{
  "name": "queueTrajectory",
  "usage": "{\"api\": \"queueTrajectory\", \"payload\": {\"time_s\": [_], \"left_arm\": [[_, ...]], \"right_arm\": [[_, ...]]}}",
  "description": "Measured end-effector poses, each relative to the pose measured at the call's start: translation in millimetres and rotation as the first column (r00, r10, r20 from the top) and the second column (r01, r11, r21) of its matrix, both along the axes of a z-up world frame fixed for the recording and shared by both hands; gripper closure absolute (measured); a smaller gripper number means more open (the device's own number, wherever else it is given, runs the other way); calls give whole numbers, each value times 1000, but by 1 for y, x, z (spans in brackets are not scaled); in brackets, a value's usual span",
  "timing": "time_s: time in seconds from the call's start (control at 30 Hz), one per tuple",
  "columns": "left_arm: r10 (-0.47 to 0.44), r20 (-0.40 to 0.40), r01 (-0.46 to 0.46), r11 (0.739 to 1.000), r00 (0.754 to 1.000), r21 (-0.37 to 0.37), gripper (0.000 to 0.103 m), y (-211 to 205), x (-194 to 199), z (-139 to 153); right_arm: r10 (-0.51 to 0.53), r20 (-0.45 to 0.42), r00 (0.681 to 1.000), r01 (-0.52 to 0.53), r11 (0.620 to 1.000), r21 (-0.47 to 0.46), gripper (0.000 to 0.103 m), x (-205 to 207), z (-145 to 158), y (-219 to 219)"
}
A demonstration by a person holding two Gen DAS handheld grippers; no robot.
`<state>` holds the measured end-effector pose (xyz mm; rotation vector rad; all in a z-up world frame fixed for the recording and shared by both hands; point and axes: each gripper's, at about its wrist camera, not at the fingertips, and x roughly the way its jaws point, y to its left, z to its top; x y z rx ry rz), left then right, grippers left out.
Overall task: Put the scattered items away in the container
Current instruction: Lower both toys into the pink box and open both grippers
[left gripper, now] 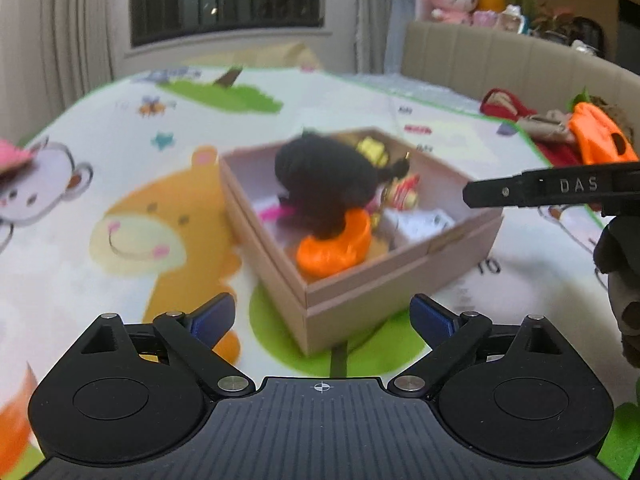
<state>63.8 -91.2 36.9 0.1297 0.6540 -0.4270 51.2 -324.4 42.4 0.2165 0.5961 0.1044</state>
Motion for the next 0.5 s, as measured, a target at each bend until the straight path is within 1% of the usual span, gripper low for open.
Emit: {"api": "queueTrajectory", "payload": {"time_s": [0.03, 0.1, 0.17, 0.3, 0.37, 0.5], "left_arm": [[0, -3, 0, 1000, 1000, 1, 9, 0, 0, -3], [-2, -4, 2, 1000, 1000, 13, 32, 2, 0, -6], [-5, -20, 5, 1000, 1000, 1, 40, 7, 3, -8], [7, -14, -7, 1000, 1000, -26, 47, 20, 8, -6], [20, -7, -21, 999, 1000, -34, 47, 28, 13, -5], [78, 13, -78, 997, 997, -12, 47, 44, 29, -3]], "right_arm": [[-4, -11, 1000, 4, 1000, 8, 34, 2, -3, 1], [-17, -18, 1000, 17, 1000, 6, 33, 5, -6, 5], [-24, -15, 1000, 24, 1000, -18, 32, 6, -5, 12], [-5, -8, 1000, 5, 1000, -27, 31, 16, -1, 27], [12, -9, 1000, -12, 999, -36, 31, 28, -1, 40], [46, -4, 999, -46, 996, -71, 31, 53, -2, 68]]}}
